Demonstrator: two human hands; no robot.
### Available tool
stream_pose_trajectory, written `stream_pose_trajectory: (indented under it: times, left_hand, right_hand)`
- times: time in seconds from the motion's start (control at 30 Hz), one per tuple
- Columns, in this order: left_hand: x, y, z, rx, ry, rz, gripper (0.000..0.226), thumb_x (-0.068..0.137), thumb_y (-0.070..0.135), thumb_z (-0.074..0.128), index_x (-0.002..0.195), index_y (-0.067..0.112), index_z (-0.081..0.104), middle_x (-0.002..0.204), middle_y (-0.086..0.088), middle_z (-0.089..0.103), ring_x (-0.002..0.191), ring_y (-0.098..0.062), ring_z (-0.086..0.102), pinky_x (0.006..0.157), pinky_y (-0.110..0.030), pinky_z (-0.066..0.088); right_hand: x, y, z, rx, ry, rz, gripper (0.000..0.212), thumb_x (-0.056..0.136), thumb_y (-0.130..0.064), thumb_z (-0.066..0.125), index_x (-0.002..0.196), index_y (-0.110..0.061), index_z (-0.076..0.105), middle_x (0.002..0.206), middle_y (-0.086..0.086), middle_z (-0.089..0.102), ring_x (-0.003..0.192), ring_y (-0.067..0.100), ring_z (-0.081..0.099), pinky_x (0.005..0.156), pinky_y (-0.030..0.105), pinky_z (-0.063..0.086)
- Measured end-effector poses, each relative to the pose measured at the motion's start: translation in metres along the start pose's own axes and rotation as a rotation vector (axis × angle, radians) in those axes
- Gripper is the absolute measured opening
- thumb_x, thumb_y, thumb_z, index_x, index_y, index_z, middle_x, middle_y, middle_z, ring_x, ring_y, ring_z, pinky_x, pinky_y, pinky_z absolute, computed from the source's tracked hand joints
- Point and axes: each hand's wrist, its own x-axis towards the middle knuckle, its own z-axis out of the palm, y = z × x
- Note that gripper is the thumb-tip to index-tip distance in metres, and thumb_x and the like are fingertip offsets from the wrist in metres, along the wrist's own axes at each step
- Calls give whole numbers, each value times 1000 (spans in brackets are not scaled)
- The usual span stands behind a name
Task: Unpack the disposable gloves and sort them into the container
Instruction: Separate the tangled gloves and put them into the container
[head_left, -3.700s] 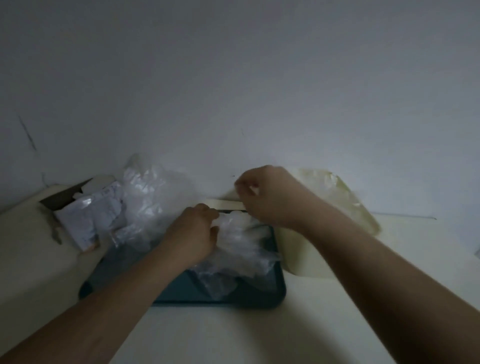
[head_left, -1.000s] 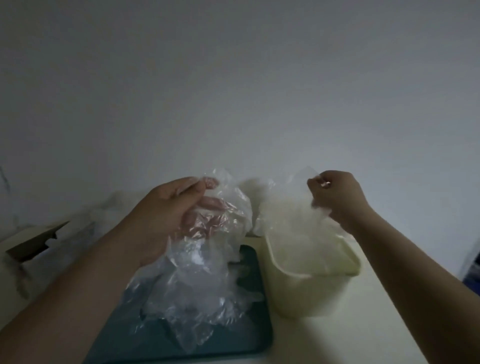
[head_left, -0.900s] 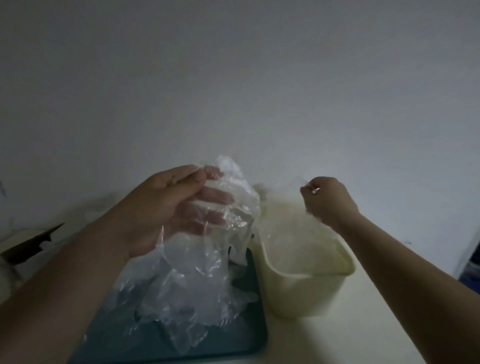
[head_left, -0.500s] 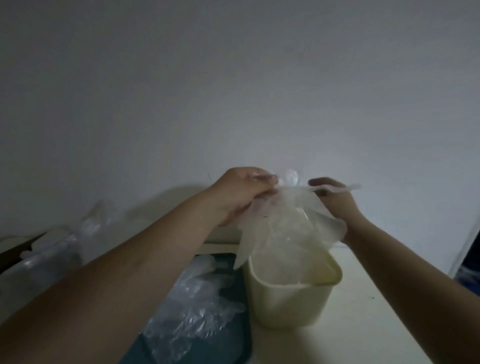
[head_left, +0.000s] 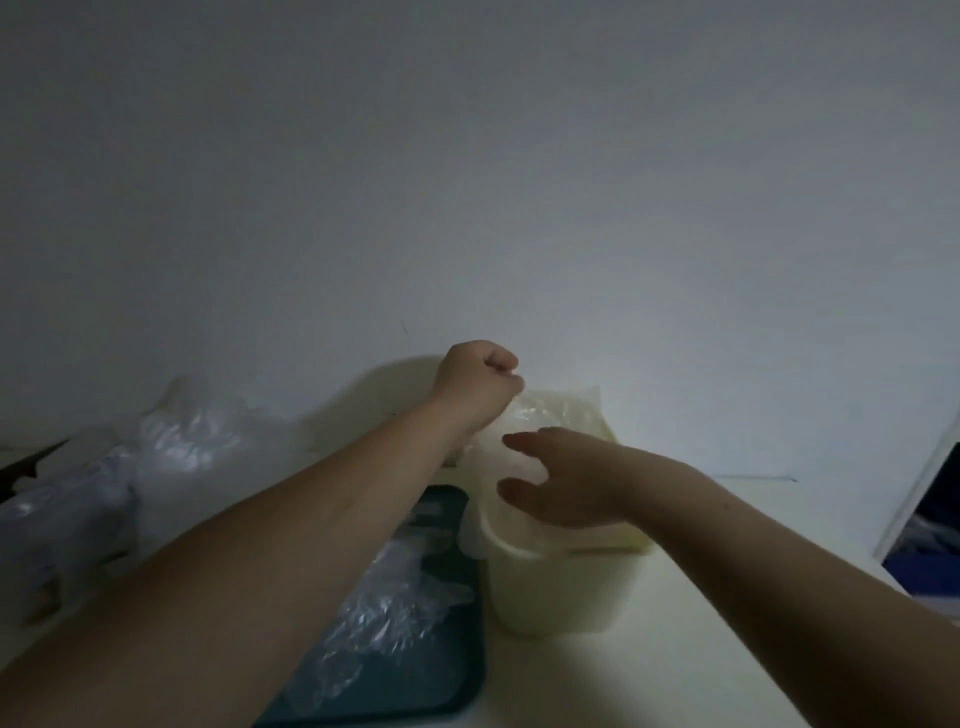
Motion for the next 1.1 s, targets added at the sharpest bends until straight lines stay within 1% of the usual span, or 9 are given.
stream_pose_trajectory:
  times: [0.13,0.27,0.37,0.47,0.57,0.73,0.87,1.0,1.1]
  left_hand:
    - [-17,-2,-28,12,69,64,24,95,13,72,119,19,73,109,7,71,102,-10,67,88,-22,54]
    - [-44,-14,-60,22,41,60,15,94,13,74,105,24,76,104,5,75,100,-13,71,98,-34,58]
    - [-69,-26,-87,82,-19,67,12,93,17,76,96,28,77,97,10,77,93,-7,73,91,-28,59]
    - [-89,-44,-115,270,-62,97,8,94,19,75,97,25,78,95,13,76,86,1,71,79,-17,56]
    - [-103,-71,-140,585,-87,85,3,94,31,73,92,29,74,96,14,71,89,-5,69,80,-25,57]
    - [-126,-110,-157,951,-168,-60,42,93,57,66,117,22,69,115,3,65,98,-14,63,87,-33,54]
    - [-144,-135,-162,732,-176,-108,20,89,50,72,100,36,64,96,16,69,86,-4,65,82,-31,57]
    - [-143,-154,-169,578,-34,-47,16,89,34,73,76,27,68,74,6,68,72,-8,67,75,-43,60]
    - [-130,-157,-176,538,34,16,14,94,27,72,81,30,75,80,13,71,77,-3,67,80,-38,60]
  right_hand:
    - [35,-2,16,-45,-103,45,70,100,-48,57,161,-39,23,161,5,39,140,31,46,116,44,40]
    - [54,0,28,-221,-206,109,61,98,-49,54,154,-25,45,150,7,52,133,30,52,112,45,41]
    - [51,-4,23,-270,-223,123,58,97,-50,55,147,-22,53,140,5,57,125,27,56,109,45,45]
    - [37,-16,2,-269,-148,111,59,96,-52,60,146,-20,55,139,1,60,123,24,59,105,35,47]
    - [17,-35,-17,-230,41,67,59,96,-46,65,146,-18,52,146,0,56,131,23,55,107,36,45]
    - [6,-94,6,16,287,-160,48,98,-46,59,139,-22,60,144,-3,59,128,21,58,108,38,47]
    - [31,-124,56,145,146,-246,45,101,-45,55,141,-25,61,143,-3,61,127,19,59,108,34,47]
    - [55,-122,93,228,100,-168,44,102,-39,56,144,-27,57,146,-3,59,131,18,57,107,31,44]
    - [69,-121,106,282,133,-143,50,101,-40,58,149,-26,52,149,-5,56,134,17,54,106,28,41]
